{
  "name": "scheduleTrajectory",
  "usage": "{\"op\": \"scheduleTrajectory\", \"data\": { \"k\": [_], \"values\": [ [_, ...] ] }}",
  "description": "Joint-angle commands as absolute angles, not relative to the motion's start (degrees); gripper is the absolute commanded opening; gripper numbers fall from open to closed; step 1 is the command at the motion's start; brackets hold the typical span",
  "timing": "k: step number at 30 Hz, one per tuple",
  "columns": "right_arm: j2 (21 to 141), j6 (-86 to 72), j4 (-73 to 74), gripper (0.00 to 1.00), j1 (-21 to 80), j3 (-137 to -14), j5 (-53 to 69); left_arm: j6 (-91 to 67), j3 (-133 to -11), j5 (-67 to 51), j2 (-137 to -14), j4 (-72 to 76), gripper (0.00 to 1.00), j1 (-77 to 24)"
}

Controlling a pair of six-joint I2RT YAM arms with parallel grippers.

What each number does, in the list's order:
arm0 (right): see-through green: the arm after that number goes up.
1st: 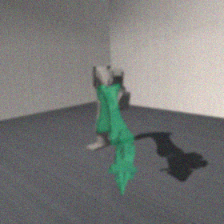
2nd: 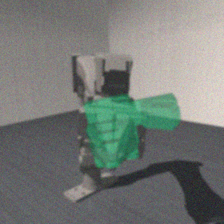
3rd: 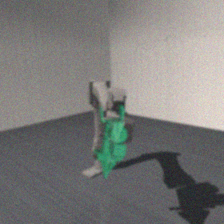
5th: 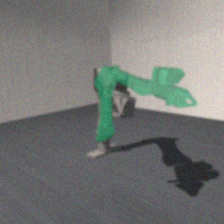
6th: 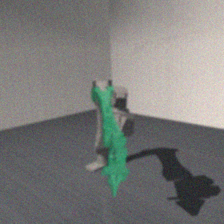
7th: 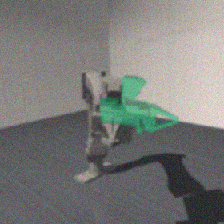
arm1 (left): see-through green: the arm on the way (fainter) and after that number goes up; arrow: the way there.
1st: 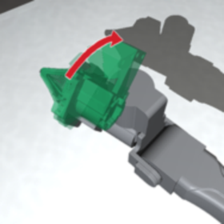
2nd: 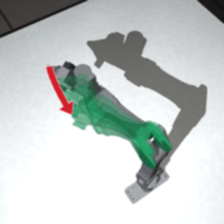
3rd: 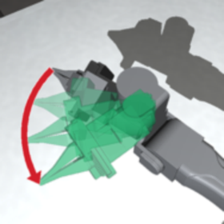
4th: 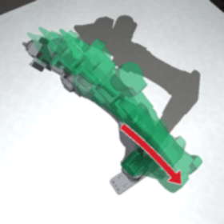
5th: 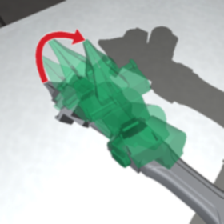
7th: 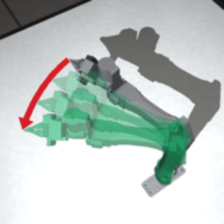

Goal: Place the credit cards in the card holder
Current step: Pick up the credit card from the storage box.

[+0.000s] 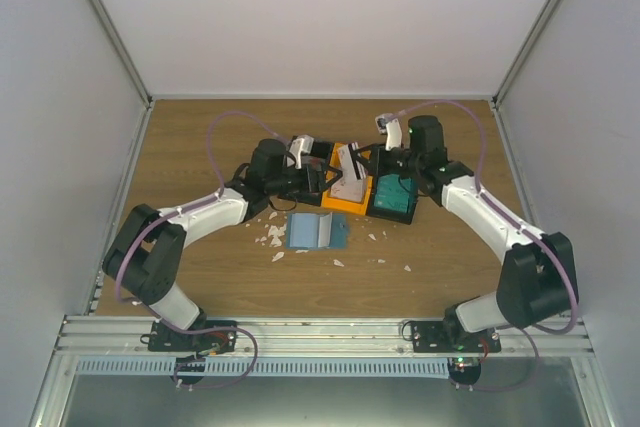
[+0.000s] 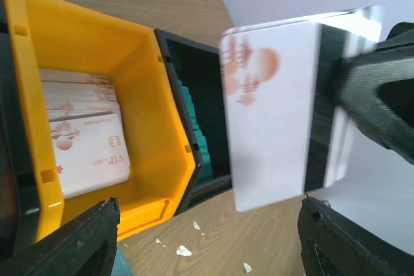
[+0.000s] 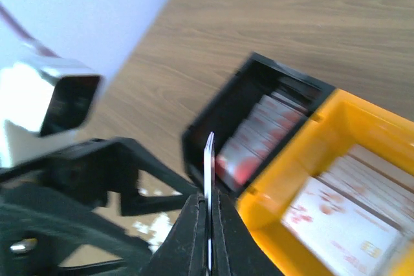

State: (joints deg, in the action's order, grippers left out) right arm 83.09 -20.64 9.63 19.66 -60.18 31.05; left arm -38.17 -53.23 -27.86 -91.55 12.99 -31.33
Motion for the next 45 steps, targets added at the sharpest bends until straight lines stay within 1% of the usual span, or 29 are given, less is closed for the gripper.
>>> {"op": "scheduleTrajectory", "data": {
  "k": [1, 5, 8, 10, 13, 18, 21, 23, 24, 25, 26, 27, 29, 32, 37, 42, 43, 45],
  "values": [
    [79.74, -33.53, -4.11, 0.0, 19.38, -57.45, 41.72, -41.24, -53.78, -35.19, -89.82, 19.58, 0.77, -29.86],
    [79.47, -40.02, -10.5, 0.01, 19.41, -55.17, 46.64, -43.15, -54.22, -39.15, -90.42, 22.19, 0.77, -29.62],
    [79.67, -41.38, -11.41, 0.01, 19.34, -54.76, 48.31, -44.47, -53.62, -40.41, -90.28, 24.38, 0.76, -29.41],
    [79.71, -41.6, -11.55, 0.01, 19.38, -54.63, 49.19, -45.6, -52.87, -41.46, -90.05, 26.97, 0.74, -29.08],
    [80.14, -42.52, -12.39, 0.0, 19.39, -54.56, 51.16, -47.14, -52.39, -43.59, -90.21, 29.6, 0.67, -28.62],
    [80.57, -43.32, -13.18, 0.0, 19.26, -54.58, 52.73, -50.09, -51.48, -47.39, -90.79, 34.37, 0.41, -28.09],
    [80.61, -43.35, -13.36, 0.01, 18.87, -54.4, 52.98, -50.42, -51.0, -48.31, -90.47, 35.41, 0.21, -27.5],
    [80.48, -43.39, -13.4, 0.05, 18.31, -54.06, 52.87, -50.99, -50.89, -49.3, -90.27, 35.82, 0.07, -26.99],
    [80.28, -43.57, -13.79, 0.14, 17.99, -53.67, 52.89, -51.57, -50.89, -50.02, -90.2, 36.11, 0.01, -26.79],
    [79.88, -43.92, -14.49, 0.27, 17.46, -53.03, 52.8, -52.33, -50.82, -50.77, -90.13, 36.49, 0.0, -26.56],
    [79.41, -44.57, -15.42, 0.33, 17.01, -52.17, 52.57, -53.36, -50.8, -51.52, -89.97, 36.89, 0.0, -26.33],
    [78.96, -45.33, -16.62, 0.37, 16.41, -51.05, 52.48, -54.54, -50.92, -52.24, -89.86, 36.99, 0.0, -26.13],
    [78.52, -46.78, -18.38, 0.38, 15.47, -49.89, 52.73, -57.91, -51.33, -54.04, -89.82, 37.03, 0.0, -25.71],
    [79.16, -47.53, -18.42, 0.37, 15.29, -49.86, 53.28, -62.63, -52.15, -56.63, -90.04, 37.56, 0.0, -25.3],
    [80.66, -48.13, -18.5, 0.29, 15.24, -49.96, 54.76, -68.7, -52.45, -58.9, -90.5, 40.57, 0.0, -25.05],
    [81.92, -47.42, -18.66, 0.3, 15.42, -51.21, 58.41, -70.2, -52.22, -59.39, -90.94, 41.64, 0.0, -24.97],
    [82.16, -46.93, -17.7, 0.28, 15.44, -51.62, 58.33, -70.27, -52.21, -59.41, -91.01, 41.9, 0.0, -24.97],
    [82.5, -45.88, -16.26, 0.16, 15.45, -51.86, 58.09, -70.52, -52.21, -59.41, -90.97, 42.18, 0.0, -24.98]
  ]
}}
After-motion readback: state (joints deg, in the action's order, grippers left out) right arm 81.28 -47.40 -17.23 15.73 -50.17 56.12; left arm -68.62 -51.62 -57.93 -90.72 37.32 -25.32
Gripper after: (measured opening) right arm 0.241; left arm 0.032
